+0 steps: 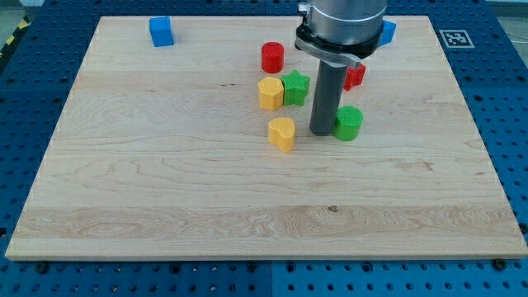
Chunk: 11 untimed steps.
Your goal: Move the yellow heart to the left of the red circle
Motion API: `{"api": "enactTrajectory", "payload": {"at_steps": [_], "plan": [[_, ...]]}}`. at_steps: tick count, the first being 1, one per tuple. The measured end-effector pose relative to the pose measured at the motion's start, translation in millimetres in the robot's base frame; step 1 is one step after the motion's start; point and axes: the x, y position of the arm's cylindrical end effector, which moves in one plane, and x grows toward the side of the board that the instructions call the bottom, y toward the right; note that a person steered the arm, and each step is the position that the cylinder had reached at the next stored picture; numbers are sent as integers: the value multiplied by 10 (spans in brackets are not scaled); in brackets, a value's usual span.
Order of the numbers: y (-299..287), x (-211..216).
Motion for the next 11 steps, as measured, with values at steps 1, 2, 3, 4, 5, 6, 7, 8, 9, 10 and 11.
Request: {"api": "enactTrajectory", "payload": {"at_steps": [1,2,3,4,5,6,7,8,9,10,11], "plan": [[-485,-142],[-808,-209],[-544,-209],[-125,-196],[91,79],[35,421],[-516,366],[-1053,-53],[-1244,-422],[-1319,-444],[-1305,-359]]}}
